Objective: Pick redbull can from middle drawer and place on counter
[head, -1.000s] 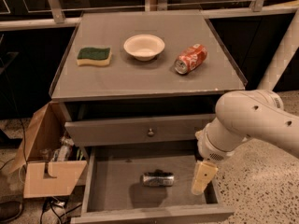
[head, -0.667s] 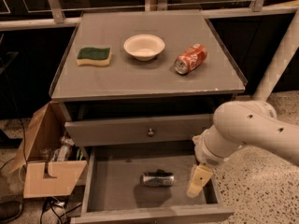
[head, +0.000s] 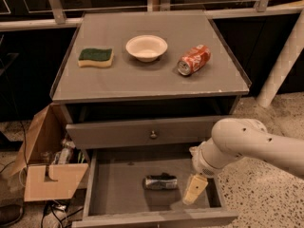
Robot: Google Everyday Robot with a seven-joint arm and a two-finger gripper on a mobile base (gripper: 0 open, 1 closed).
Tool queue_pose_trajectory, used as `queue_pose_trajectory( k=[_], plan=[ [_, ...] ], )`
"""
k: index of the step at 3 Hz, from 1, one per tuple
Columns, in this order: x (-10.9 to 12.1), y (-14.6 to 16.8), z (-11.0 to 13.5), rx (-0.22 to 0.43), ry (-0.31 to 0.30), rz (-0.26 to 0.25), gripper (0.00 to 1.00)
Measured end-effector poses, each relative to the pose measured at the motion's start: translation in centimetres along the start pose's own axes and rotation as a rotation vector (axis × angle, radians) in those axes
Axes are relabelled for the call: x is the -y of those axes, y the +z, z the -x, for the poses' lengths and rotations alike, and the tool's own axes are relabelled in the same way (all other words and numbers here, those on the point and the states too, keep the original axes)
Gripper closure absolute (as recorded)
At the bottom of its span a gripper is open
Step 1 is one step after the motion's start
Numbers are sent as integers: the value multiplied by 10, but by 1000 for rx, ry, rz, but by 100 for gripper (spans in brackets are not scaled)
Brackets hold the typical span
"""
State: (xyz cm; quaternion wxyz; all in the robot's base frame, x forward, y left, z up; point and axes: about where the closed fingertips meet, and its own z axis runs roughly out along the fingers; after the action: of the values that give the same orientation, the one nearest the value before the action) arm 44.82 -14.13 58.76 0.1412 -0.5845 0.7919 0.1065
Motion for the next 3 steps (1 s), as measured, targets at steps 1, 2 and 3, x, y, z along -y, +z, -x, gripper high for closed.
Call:
queue_pose_trajectory(
  k=[1,2,3],
  plan=[
    [0,3,-1,2,2,4,0],
    [-1,22,-1,19,0,24,0],
    [8,49,2,69,1,33,0]
  ],
)
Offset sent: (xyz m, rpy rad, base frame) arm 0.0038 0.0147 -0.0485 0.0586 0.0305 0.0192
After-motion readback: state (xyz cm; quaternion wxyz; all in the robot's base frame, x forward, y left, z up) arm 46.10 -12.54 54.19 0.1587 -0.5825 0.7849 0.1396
